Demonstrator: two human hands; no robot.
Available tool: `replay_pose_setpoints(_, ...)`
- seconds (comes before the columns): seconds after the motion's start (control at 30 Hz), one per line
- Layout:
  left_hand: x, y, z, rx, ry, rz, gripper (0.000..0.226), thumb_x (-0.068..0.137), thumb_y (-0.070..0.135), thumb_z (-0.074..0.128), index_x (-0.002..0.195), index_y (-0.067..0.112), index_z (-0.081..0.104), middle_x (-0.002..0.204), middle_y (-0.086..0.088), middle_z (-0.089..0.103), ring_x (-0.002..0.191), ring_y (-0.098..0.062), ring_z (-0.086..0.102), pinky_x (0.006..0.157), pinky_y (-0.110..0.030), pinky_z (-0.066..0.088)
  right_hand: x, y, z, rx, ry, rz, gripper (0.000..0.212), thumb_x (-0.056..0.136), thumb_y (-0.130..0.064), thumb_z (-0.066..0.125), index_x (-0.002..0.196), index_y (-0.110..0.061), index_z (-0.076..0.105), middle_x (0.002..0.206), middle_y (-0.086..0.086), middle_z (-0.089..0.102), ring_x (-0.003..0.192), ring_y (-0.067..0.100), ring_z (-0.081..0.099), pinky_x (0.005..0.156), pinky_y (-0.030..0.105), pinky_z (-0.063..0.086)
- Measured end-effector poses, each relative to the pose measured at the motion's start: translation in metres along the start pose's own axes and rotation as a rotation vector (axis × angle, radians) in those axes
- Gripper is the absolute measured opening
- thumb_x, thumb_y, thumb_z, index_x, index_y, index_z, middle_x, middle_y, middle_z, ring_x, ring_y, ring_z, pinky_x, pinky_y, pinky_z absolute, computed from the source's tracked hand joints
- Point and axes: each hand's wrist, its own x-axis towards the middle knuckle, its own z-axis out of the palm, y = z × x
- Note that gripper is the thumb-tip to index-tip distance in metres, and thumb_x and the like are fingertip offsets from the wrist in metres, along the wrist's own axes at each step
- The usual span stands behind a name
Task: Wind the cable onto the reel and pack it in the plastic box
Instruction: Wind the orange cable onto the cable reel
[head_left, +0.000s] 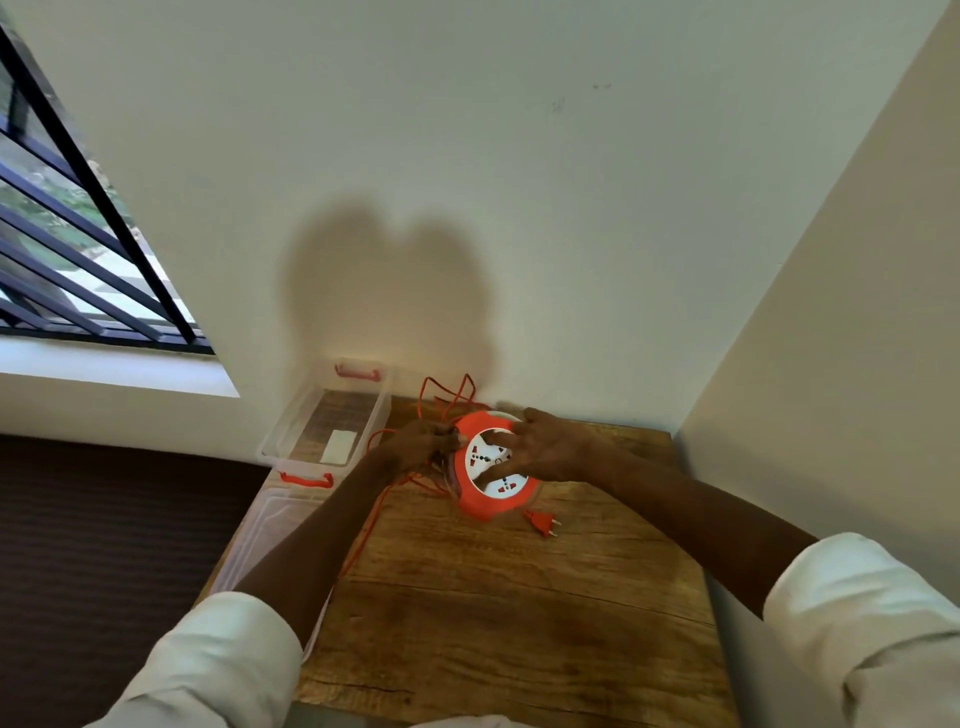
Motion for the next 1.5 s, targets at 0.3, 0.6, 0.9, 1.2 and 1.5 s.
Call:
replay_pose_setpoints(0.3,-0.002,0.001,0.035,-0.222,0.225,0.191,0.036,0.100,0.024,0.058,0.131,0.004,0.061,0.113,-0.013,0.072,0.097,-0.028,0.071,0.074,-0.036,0.062,0.003,0.006,0.011,0.053,0.162,0.269,0.070,0.089,-0.047,0.067,0.151,-0.041,0.034,0.133,0.009,0.064,0.110,0.028,0.066,0.087,0.040,0.053)
replay_pose_setpoints(0.6,0.010,-0.015,0.098,-0.478,0.576,0.298,0.018,0.099,0.023,0.061,0.115,0.018,0.069,0.110,-0.006,0.074,0.102,-0.026,0.072,0.088,-0.044,0.061,0.030,-0.015,0.005,1.000,0.347,1.117,0.075,0.076,-0.072,0.067,0.138,-0.036,0.047,0.136,0.003,0.063,0.117,0.031,0.063,0.094,0.041,0.052)
replay_pose_setpoints(0.9,0.009,-0.016,0.105,-0.393,0.587,0.273,0.013,0.100,0.030,0.060,0.109,0.035,0.068,0.099,0.013,0.075,0.093,-0.010,0.074,0.078,-0.029,0.061,0.036,-0.015,0.010,1.237,0.342,1.274,0.078,0.083,-0.068,0.064,0.146,-0.026,0.044,0.147,0.003,0.054,0.124,0.029,0.059,0.098,0.044,0.052)
replay_pose_setpoints(1.2,0.006,-0.007,0.072,0.084,0.836,0.191,0.042,0.099,0.048,0.054,0.068,0.022,0.066,0.061,0.000,0.066,0.059,-0.017,0.066,0.060,-0.035,0.057,0.027,0.000,0.010,1.202,0.426,1.302,0.074,0.082,-0.067,0.065,0.141,-0.027,0.047,0.137,0.006,0.062,0.119,0.031,0.062,0.094,0.040,0.052)
replay_pose_setpoints(1.5,0.013,0.011,0.029,0.278,0.840,0.272,0.023,0.103,0.027,0.052,0.104,0.012,0.068,0.102,-0.005,0.072,0.080,-0.005,0.059,0.069,-0.013,0.039,0.016,0.005,0.011,1.212,0.468,1.279,0.076,0.086,-0.066,0.063,0.147,-0.026,0.043,0.145,0.005,0.056,0.125,0.031,0.059,0.100,0.042,0.051)
